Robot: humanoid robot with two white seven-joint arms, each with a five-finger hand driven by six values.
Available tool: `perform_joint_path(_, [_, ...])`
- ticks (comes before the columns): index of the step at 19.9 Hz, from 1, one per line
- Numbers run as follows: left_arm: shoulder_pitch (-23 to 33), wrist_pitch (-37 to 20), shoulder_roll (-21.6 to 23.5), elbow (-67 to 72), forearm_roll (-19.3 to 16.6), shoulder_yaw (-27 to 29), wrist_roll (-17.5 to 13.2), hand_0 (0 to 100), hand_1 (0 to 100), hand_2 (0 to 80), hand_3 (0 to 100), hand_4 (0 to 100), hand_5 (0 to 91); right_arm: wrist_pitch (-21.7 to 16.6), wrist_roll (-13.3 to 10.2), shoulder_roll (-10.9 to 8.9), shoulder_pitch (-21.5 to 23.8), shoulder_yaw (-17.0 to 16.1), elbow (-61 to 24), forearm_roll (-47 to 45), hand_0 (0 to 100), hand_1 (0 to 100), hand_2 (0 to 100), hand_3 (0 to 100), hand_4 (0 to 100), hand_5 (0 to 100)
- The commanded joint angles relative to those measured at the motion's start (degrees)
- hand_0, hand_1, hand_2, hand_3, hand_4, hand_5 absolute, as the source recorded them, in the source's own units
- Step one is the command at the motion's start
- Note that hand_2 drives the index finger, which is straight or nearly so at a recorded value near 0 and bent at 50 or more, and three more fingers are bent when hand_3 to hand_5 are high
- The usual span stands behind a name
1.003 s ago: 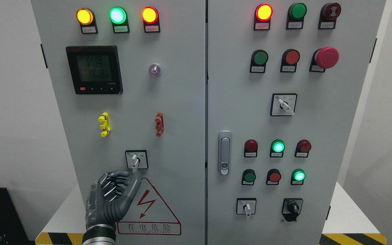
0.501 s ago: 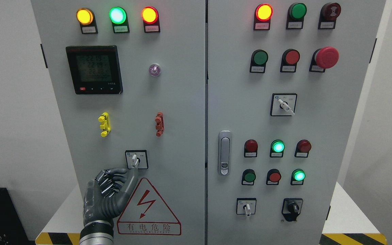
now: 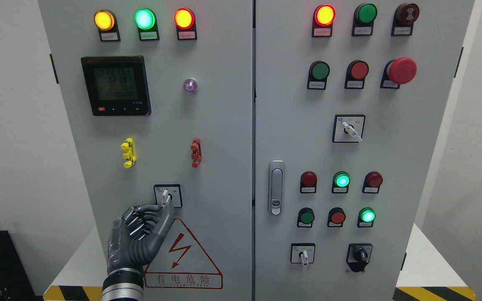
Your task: Turn on light switch 1
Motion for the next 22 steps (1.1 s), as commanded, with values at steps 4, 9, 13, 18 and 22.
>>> perform_joint_path(4, [-0.1, -0.1, -0.2, 0.7, -0.6, -0.3, 0.0, 14, 70, 51.1, 75, 86, 78.4, 0.0, 0.0, 0.0, 0.0, -0.1, 0.0, 0.0, 31, 0, 0, 0, 0, 0])
perform_joint_path(9, [-0.8, 0.0, -0.2, 0.9, -0.8, -0.6, 0.0, 15, 69, 51.3, 76, 86, 78.4, 0.0, 0.0, 0.0, 0.0, 0.0, 0.0, 0.0, 31, 0, 0, 0, 0, 0])
perform_joint_path(13, [-0.9, 0.0, -0.2, 1.1, -0.8, -0.7, 0.0, 15, 68, 51.6, 76, 86, 78.3, 0.0, 0.0, 0.0, 0.0, -0.1, 0.0, 0.0, 30, 0, 0, 0, 0, 0])
perform_joint_path(18, [-1.4, 1.6, -0.3, 1.1, -0.8, -0.6, 0.0, 16, 68, 51.7, 76, 86, 78.4, 0.0, 0.0, 0.0, 0.0, 0.0, 0.0, 0.0, 31, 0, 0, 0, 0, 0])
perform_joint_path(22, [-1.7, 1.6, -0.3, 1.1, -0.8, -0.5, 0.0, 16, 68, 51.9, 76, 86, 78.3, 0.0, 0.0, 0.0, 0.0, 0.0, 0.0, 0.0, 31, 0, 0, 0, 0, 0])
